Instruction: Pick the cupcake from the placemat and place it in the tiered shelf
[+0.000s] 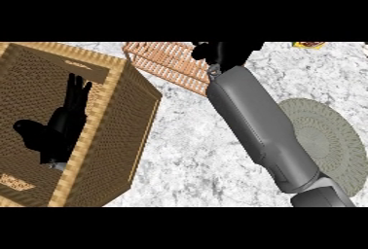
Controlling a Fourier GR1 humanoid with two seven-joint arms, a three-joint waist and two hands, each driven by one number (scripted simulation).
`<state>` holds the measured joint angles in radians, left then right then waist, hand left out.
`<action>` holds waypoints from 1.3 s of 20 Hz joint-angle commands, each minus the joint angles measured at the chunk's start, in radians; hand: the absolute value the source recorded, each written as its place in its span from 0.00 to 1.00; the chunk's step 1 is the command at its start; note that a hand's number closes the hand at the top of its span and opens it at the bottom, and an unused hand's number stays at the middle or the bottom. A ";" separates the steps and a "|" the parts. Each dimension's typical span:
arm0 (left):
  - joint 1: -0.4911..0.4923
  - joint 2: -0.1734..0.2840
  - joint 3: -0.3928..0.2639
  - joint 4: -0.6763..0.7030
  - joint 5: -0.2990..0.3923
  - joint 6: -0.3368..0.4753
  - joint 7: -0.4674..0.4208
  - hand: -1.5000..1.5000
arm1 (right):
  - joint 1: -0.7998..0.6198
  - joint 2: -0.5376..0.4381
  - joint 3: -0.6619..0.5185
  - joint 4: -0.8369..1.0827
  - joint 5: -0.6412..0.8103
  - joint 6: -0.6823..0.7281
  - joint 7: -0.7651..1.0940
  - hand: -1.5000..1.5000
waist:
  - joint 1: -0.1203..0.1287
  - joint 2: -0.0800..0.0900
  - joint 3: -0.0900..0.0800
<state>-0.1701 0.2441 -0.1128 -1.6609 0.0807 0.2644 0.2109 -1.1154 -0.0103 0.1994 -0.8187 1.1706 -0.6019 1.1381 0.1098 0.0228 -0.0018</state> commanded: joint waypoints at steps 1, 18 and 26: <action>-0.001 0.005 0.014 0.033 0.002 -0.020 -0.057 0.50 | -0.035 0.010 0.011 0.048 -0.066 -0.171 0.172 0.00 | -0.001 0.001 0.000; 0.065 -0.001 0.025 0.011 -0.011 0.026 -0.045 0.50 | -0.154 0.010 -0.068 0.071 0.026 -0.389 0.220 0.00 | -0.099 -0.038 0.000; 0.117 0.034 0.084 0.019 0.019 0.011 -0.067 0.50 | 0.040 0.010 -0.056 -0.182 0.086 -0.316 0.282 0.00 | -0.151 -0.058 0.000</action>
<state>-0.0817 0.2686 -0.0458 -1.6436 0.0922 0.2929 0.1859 -1.1349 -0.0034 0.1246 -0.8814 1.2256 -0.9077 1.2092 -0.0203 -0.0271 -0.0019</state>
